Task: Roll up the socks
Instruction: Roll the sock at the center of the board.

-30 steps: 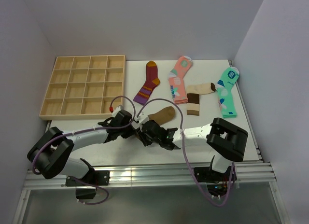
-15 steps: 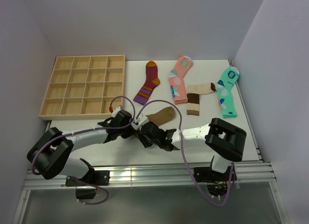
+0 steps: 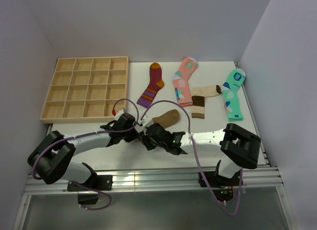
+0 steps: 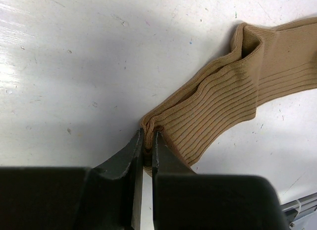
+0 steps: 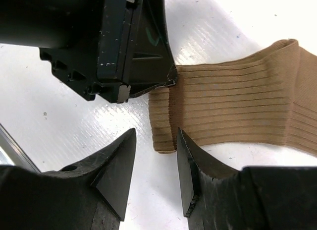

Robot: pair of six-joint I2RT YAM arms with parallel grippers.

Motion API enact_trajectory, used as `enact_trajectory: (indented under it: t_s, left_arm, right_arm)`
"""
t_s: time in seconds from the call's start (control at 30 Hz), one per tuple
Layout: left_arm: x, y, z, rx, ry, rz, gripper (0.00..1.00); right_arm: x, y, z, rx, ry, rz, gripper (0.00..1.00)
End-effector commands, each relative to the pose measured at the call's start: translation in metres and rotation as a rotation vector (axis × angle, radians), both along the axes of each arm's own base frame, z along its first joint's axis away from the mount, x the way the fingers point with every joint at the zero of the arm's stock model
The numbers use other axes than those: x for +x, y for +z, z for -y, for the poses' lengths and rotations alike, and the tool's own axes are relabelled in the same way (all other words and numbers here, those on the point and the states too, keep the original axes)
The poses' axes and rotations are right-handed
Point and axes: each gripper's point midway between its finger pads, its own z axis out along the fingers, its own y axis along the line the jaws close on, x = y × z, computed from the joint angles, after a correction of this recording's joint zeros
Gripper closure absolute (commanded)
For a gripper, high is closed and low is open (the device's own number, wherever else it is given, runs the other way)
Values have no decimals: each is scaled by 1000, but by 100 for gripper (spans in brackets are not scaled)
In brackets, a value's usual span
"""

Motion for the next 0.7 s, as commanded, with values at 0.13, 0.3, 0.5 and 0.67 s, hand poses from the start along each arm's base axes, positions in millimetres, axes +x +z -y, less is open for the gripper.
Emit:
enact_trajectory:
  t_s: [0.13,0.3,0.5,0.67]
  left_arm:
    - [-1,2,-5,35,-6,6,100]
    - [-2,2,-6,39,-7,5,100]
    - [-1,3,-7,35,1,9,99]
    - [1,7,-6,35,6,19,96]
  right_arm:
    - [-2,-9,-13,-4,14,-18,54]
    - [0,-28,-8,-72,-12,-40,55]
    - [-1,-43,-2,-132,-20,-62,55]
    - [-3,-54,4,-189,-26,-83,61]
